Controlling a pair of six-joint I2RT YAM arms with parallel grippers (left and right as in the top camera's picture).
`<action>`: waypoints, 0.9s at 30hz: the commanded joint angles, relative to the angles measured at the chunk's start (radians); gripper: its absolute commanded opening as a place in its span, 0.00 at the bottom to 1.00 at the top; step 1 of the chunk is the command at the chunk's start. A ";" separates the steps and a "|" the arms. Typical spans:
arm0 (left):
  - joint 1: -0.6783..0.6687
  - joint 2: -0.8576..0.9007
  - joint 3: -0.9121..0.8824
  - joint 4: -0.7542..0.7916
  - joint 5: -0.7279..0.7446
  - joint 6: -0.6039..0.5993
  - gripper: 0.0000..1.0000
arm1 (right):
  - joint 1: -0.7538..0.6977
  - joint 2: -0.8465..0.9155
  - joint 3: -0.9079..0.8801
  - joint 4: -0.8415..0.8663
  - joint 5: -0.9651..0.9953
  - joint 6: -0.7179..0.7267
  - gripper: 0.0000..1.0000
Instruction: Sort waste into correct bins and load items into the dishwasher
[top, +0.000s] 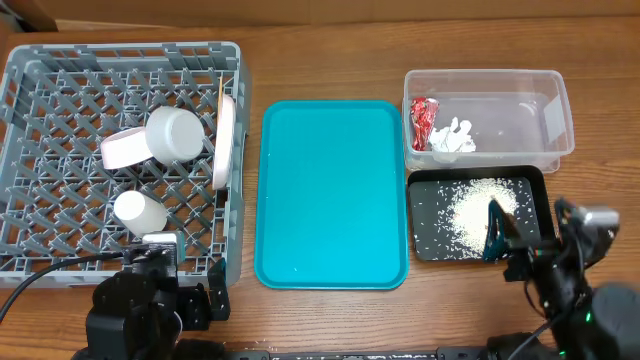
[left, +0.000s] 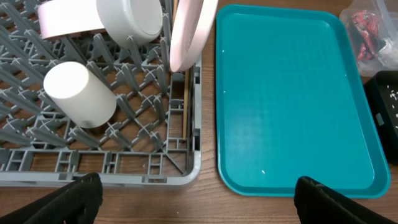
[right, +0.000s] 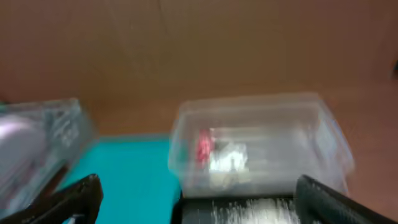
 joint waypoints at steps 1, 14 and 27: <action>-0.002 -0.006 -0.005 0.002 -0.010 0.012 1.00 | -0.044 -0.137 -0.182 0.155 -0.049 -0.002 1.00; -0.002 -0.006 -0.005 0.002 -0.010 0.012 1.00 | -0.070 -0.273 -0.695 0.849 -0.081 0.000 1.00; -0.002 -0.006 -0.005 0.002 -0.010 0.012 1.00 | -0.075 -0.267 -0.696 0.585 -0.055 0.000 1.00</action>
